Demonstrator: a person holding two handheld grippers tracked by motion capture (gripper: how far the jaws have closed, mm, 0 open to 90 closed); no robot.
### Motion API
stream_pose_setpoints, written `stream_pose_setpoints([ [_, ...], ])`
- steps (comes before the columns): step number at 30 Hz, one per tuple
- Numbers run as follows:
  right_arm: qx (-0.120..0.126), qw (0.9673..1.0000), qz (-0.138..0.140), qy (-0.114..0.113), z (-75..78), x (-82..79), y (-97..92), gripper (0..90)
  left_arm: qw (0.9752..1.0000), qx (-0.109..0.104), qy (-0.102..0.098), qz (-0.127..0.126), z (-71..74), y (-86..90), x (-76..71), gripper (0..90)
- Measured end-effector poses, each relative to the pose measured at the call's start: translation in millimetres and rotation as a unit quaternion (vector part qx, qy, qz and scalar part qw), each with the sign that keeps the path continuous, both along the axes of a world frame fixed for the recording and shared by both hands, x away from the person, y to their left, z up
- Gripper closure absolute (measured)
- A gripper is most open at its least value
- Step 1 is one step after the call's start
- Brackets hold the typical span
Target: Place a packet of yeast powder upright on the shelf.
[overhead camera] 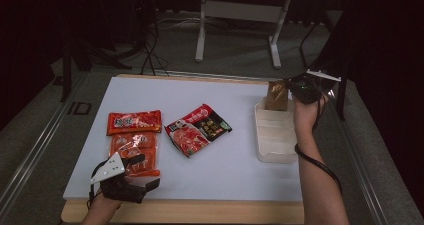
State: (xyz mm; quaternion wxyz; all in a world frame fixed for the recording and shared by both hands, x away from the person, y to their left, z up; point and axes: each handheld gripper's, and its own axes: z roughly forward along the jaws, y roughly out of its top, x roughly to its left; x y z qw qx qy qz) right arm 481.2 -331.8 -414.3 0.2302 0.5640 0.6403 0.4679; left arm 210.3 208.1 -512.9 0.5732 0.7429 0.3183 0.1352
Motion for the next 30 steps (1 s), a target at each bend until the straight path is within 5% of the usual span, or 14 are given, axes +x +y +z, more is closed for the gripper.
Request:
stream_pose_setpoints([
  [7, -0.034, 0.9993, 0.013, 0.009, 10.6, 1.7, 3.0, 76.4, 1.0000, 0.001, -0.001, 0.000, 0.2, -0.5, -0.9, 2.4],
  [16, -0.063, 0.9978, 0.020, -0.006, 22.1, -7.2, 7.4, 48.8, 1.0000, 0.001, -0.001, -0.002, -0.1, -1.1, -0.6, 2.4],
  [21, -0.057, 0.9977, 0.029, -0.021, 26.4, -26.5, 9.9, 34.5, 1.0000, 0.005, -0.001, -0.003, -0.1, -1.6, -0.6, 2.4],
  [26, -0.043, 0.9965, 0.067, -0.027, 29.0, -56.7, 16.0, 16.6, 1.0000, 0.007, 0.000, -0.004, 2.3, -3.7, 1.1, 2.4],
  [30, -0.029, 0.9941, 0.096, -0.041, 27.6, -86.0, 22.3, 12.8, 0.9999, 0.000, 0.016, -0.002, 5.6, -4.2, 4.0, 2.4],
])
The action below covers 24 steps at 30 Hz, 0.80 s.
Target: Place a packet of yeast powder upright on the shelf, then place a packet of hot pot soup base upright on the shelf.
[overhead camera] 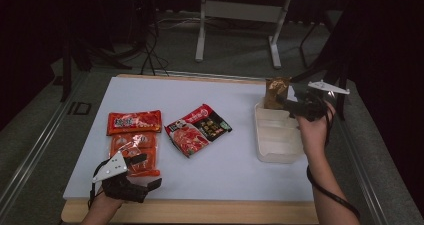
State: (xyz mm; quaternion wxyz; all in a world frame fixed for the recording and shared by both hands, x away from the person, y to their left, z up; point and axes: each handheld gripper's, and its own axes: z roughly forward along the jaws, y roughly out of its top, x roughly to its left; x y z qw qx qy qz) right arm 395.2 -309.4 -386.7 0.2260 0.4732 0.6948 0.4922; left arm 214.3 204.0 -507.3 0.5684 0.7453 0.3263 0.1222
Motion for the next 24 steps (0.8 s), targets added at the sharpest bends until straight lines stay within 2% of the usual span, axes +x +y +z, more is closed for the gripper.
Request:
stream_pose_setpoints([
  [4, 0.023, 0.9988, 0.040, -0.016, -4.3, -30.8, 6.8, 13.5, 0.9999, 0.002, 0.014, -0.002, 4.2, -0.8, 2.8, 3.8],
  [6, 0.016, 0.9982, 0.051, -0.029, -4.8, -45.6, 10.9, 13.7, 0.9997, 0.009, 0.019, -0.011, 7.4, -2.7, 4.7, 3.8],
  [7, 0.019, 0.9977, 0.057, -0.032, -5.0, -52.5, 12.6, 14.0, 0.9996, 0.008, 0.019, -0.018, 9.2, -3.2, 5.9, 3.8],
  [8, 0.019, 0.9977, 0.057, -0.032, -5.0, -52.5, 12.6, 14.0, 0.9996, 0.008, 0.019, -0.018, 9.2, -3.2, 5.9, 3.9],
  [9, 0.023, 0.9966, 0.068, -0.041, -5.0, -65.0, 15.8, 14.0, 0.9994, 0.008, 0.022, -0.024, 11.1, -3.8, 7.8, 3.9],
  [10, 0.023, 0.9966, 0.068, -0.041, -5.0, -65.0, 15.8, 14.0, 0.9993, 0.009, 0.023, -0.028, 12.9, -4.0, 10.2, 3.9],
  [12, 0.024, 0.9952, 0.083, -0.046, -4.2, -80.7, 21.3, 13.9, 0.9990, 0.014, 0.028, -0.032, 15.8, -4.3, 15.9, 3.9],
  [13, 0.024, 0.9952, 0.083, -0.046, -4.2, -80.7, 21.3, 13.9, 0.9989, 0.017, 0.027, -0.035, 16.8, -4.2, 18.6, 3.9],
  [14, 0.015, 0.9948, 0.088, -0.048, -2.9, -89.5, 25.2, 13.9, 0.9988, 0.018, 0.028, -0.036, 17.8, -4.1, 21.3, 4.0],
  [18, 0.019, 0.9932, 0.102, -0.053, -2.3, -100.5, 28.6, 13.9, 0.9985, 0.023, 0.037, -0.035, 20.4, -3.0, 33.2, 4.1],
  [20, 0.018, 0.9916, 0.115, -0.056, -3.5, -109.6, 32.0, 13.9, 0.9984, 0.033, 0.038, -0.027, 22.1, -2.7, 41.1, 5.4],
  [22, 0.015, 0.9916, 0.117, -0.054, -4.0, -111.4, 32.9, 13.9, 0.9985, 0.032, 0.038, -0.024, 22.8, -2.1, 43.3, 6.4],
  [24, 0.016, 0.9901, 0.129, -0.053, -6.6, -118.1, 35.2, 14.3, 0.9985, 0.035, 0.040, -0.015, 24.8, -1.7, 48.2, 15.0],
])
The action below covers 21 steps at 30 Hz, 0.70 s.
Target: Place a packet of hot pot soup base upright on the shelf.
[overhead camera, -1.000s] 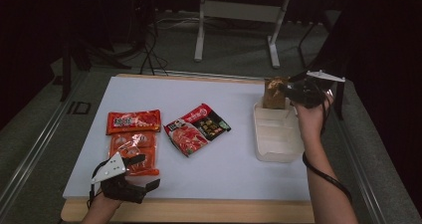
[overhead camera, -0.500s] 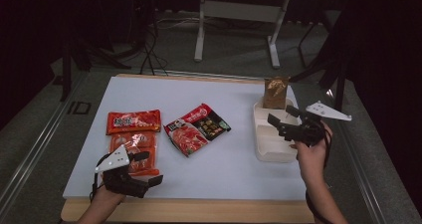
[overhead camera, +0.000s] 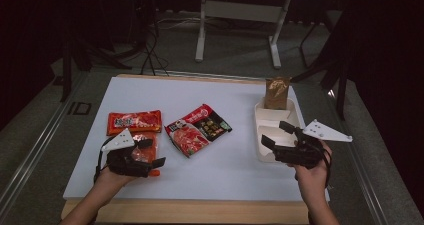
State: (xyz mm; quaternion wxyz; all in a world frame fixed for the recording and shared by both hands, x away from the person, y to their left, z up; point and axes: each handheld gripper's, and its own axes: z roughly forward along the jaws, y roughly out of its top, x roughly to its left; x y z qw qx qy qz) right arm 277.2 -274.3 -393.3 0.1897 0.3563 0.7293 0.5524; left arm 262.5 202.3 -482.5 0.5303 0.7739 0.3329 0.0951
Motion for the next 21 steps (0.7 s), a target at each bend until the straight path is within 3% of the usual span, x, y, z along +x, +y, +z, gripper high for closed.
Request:
stream_pose_setpoints([
  [3, -0.003, 1.0000, 0.001, -0.002, -0.4, -2.5, 0.7, 14.4, 0.9999, 0.009, 0.006, 0.004, 4.4, 0.5, 11.2, 17.7],
  [4, -0.001, 0.9999, 0.009, -0.008, -0.5, -7.9, 1.7, 14.4, 0.9999, 0.009, 0.009, 0.001, 6.1, 1.0, 15.0, 30.2],
  [7, 0.000, 0.9999, 0.014, -0.009, -0.7, -13.0, 2.1, 14.4, 0.9998, 0.017, 0.010, 0.008, 10.8, 1.5, 26.1, 43.0],
  [13, 0.004, 0.9997, 0.025, -0.005, -3.2, -22.2, 2.4, 14.4, 0.9989, 0.041, 0.012, 0.018, 14.9, 0.4, 48.2, 57.7],
  [20, 0.003, 0.9995, 0.033, -0.004, -11.6, -30.2, 2.7, 14.6, 0.9972, 0.064, 0.032, 0.025, 9.9, -6.0, 72.7, 76.2],
  [21, 0.006, 0.9993, 0.037, 0.000, -16.1, -31.4, 2.9, 14.6, 0.9958, 0.076, 0.038, 0.035, 5.3, -9.3, 81.8, 80.8],
])
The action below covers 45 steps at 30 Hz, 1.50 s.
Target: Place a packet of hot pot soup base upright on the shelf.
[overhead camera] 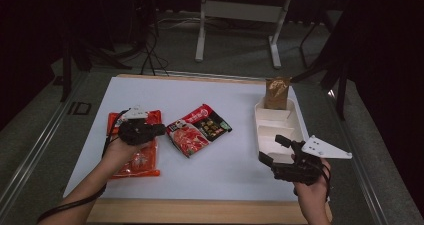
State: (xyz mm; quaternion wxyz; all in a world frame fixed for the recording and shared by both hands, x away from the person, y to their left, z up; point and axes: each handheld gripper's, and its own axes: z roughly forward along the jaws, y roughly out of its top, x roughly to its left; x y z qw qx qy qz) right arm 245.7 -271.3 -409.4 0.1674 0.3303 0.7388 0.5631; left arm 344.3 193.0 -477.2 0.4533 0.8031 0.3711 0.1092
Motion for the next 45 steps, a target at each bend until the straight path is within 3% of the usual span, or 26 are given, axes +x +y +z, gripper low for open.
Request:
stream_pose_setpoints([
  [1, 0.002, 1.0000, 0.002, 0.000, -1.2, 0.0, 0.2, 14.6, 0.9998, 0.011, 0.004, 0.014, -4.4, -1.7, 8.2, 82.8],
  [4, 0.001, 1.0000, 0.005, 0.003, -5.0, 0.3, 1.2, 14.7, 0.9994, 0.027, 0.000, 0.020, -10.3, -2.6, 19.9, 89.0],
  [8, 0.001, 0.9999, 0.012, 0.012, -12.2, 2.8, 2.6, 14.7, 0.9984, 0.047, -0.004, 0.030, -18.2, -5.2, 34.9, 89.8],
  [15, -0.011, 0.9996, 0.020, 0.016, -16.6, 5.6, 5.6, 14.9, 0.9960, 0.080, 0.017, 0.037, -30.3, -13.9, 59.2, 89.9],
  [19, -0.005, 0.9995, 0.025, 0.018, -18.9, 6.4, 5.6, 14.9, 0.9933, 0.106, 0.026, 0.036, -35.7, -20.2, 70.5, 89.9],
  [24, 0.000, 0.9994, 0.032, 0.013, -18.2, 5.0, 5.2, 14.9, 0.9913, 0.119, 0.040, 0.040, -44.0, -22.9, 80.8, 90.0],
  [28, 0.002, 0.9994, 0.032, 0.015, -19.0, 5.7, 4.0, 14.9, 0.9885, 0.138, 0.056, 0.027, -50.1, -28.2, 85.5, 90.0],
  [34, 0.002, 0.9994, 0.029, 0.017, -19.8, 6.6, 2.0, 14.9, 0.9871, 0.145, 0.065, 0.017, -49.7, -30.3, 86.7, 90.0],
  [45, 0.003, 0.9993, 0.032, 0.021, -21.0, 7.1, 3.1, 15.0, 0.9875, 0.143, 0.066, -0.009, -47.3, -34.5, 70.2, 90.0],
])
